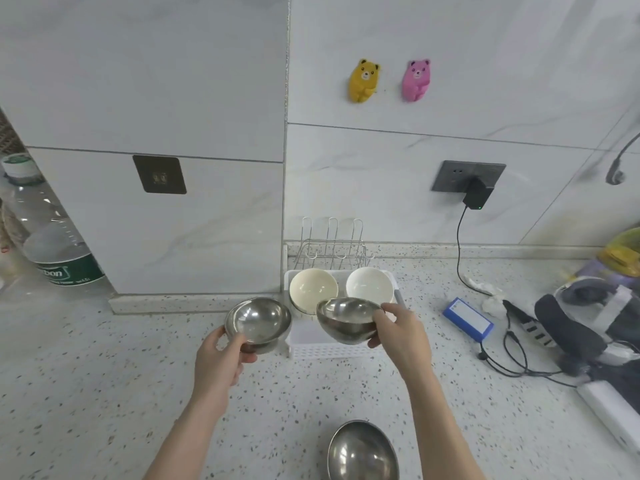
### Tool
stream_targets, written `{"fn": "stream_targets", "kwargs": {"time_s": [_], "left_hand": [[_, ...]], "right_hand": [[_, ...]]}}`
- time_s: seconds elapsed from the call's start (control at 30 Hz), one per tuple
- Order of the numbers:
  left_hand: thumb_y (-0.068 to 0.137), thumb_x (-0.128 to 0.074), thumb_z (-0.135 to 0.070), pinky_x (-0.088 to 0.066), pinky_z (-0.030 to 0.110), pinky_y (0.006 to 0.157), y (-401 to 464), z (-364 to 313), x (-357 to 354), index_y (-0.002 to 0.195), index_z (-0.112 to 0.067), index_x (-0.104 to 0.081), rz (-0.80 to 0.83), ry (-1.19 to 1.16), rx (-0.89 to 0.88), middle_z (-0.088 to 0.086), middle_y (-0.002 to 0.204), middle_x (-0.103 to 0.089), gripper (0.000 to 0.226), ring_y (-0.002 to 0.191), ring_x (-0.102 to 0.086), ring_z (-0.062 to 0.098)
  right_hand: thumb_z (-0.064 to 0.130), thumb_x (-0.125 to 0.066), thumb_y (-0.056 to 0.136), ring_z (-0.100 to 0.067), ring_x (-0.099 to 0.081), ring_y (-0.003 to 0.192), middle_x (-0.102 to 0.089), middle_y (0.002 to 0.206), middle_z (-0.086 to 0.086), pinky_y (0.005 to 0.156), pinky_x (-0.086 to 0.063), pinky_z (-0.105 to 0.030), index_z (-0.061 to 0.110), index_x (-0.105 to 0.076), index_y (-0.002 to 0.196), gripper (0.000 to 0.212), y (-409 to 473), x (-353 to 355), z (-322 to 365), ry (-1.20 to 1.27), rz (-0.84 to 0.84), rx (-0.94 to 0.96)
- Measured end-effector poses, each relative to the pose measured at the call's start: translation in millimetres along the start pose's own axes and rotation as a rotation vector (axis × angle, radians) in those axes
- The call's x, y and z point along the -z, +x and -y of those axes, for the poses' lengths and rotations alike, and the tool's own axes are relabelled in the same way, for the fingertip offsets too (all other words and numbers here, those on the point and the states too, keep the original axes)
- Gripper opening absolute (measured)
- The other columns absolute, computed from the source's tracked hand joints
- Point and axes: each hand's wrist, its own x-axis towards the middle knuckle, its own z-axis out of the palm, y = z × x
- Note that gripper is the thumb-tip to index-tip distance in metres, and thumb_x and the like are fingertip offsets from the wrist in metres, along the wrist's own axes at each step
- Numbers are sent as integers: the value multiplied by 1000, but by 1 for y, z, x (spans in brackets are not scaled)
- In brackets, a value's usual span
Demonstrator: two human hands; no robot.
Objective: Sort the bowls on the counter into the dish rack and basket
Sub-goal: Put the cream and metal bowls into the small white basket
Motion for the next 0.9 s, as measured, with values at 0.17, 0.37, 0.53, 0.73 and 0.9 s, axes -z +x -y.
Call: {"fn": "stream_targets", "kwargs": {"time_s": [0.17,0.37,0.53,0.73,0.9], "left_hand": [[92,-63,-18,-25,15,32,-2,-3,-24,132,-18,-55,31,-31,11,20,68,-71,42,31,-35,4],[93,-62,-18,-25,17,32,-4,-4,-43,122,-15,-60,57,-35,13,19,67,-70,30,32,-37,5],[92,-62,-15,-25,17,33,-5,-5,-52,120,-16,-60,86,-32,13,20,69,-70,28,33,-36,5],[92,-63,-14,-25,17,32,-6,-6,-55,117,-10,-61,126,-9,47,19,68,-70,25,32,-41,6],[90,-64,-12,-26,17,31,-5,-6,-54,107,-3,-63,159,28,84,19,71,-69,20,33,-43,6]], "right_hand": [[29,-47,87,-13,-49,50,-69,50,1,52,-40,-24,11,-69,87,29,36,35,-11,-196,50,-48],[36,-40,93,-12,-47,45,-67,46,-2,58,-49,-26,7,-57,84,35,77,39,-15,-344,141,-106],[20,-40,85,-12,-49,47,-69,50,-4,58,-44,-25,11,-52,81,16,98,33,-2,-428,245,-156],[9,-43,82,-10,-57,38,-64,44,-4,63,-46,-25,7,-62,89,20,115,20,6,-522,339,-206],[10,-43,85,-12,-62,45,-65,44,-5,70,-51,-25,5,-65,97,26,122,6,0,-556,363,-259]]}}
